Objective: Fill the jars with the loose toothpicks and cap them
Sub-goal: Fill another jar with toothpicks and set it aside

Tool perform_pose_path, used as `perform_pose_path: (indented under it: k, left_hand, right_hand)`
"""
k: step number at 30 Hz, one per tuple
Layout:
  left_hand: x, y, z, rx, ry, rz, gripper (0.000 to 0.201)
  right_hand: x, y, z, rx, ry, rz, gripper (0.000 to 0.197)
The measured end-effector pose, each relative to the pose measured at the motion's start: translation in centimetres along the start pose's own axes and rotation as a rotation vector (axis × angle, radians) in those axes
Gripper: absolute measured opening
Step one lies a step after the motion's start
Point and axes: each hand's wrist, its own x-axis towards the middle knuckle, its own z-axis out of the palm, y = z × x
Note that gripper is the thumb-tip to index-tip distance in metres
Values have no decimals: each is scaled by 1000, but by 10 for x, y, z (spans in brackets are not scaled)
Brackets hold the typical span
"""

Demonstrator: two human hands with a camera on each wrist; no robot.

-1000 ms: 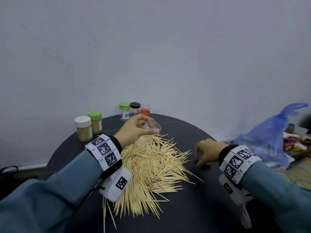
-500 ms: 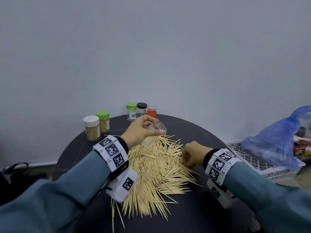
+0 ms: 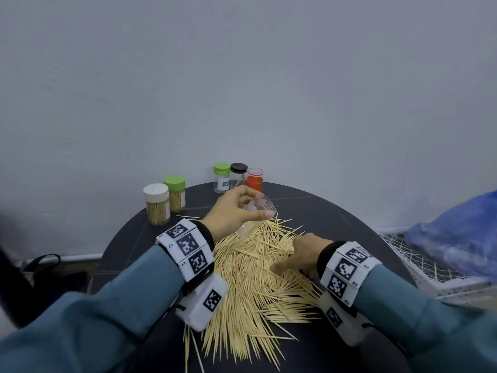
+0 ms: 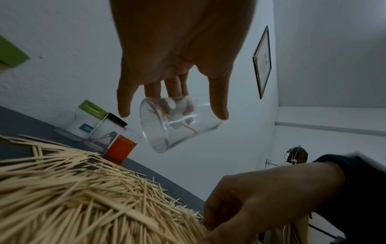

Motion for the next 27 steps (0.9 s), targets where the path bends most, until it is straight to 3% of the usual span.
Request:
perform_pose_path:
  k: [8, 12, 24, 27]
  left_hand:
    - [3, -4, -1, 24, 7, -24, 48]
    - [3, -4, -1, 35, 6, -12, 47]
    - [3, -6, -3, 35, 14, -16, 47]
    - [4, -7, -3, 44, 16, -23, 48]
  right_hand:
    - [10, -13, -1, 53, 13, -50, 29]
    - [8, -19, -1, 8, 44, -68, 40]
    - [3, -12, -17, -100, -77, -132, 38]
    - [5, -8, -22, -30, -130, -183, 27]
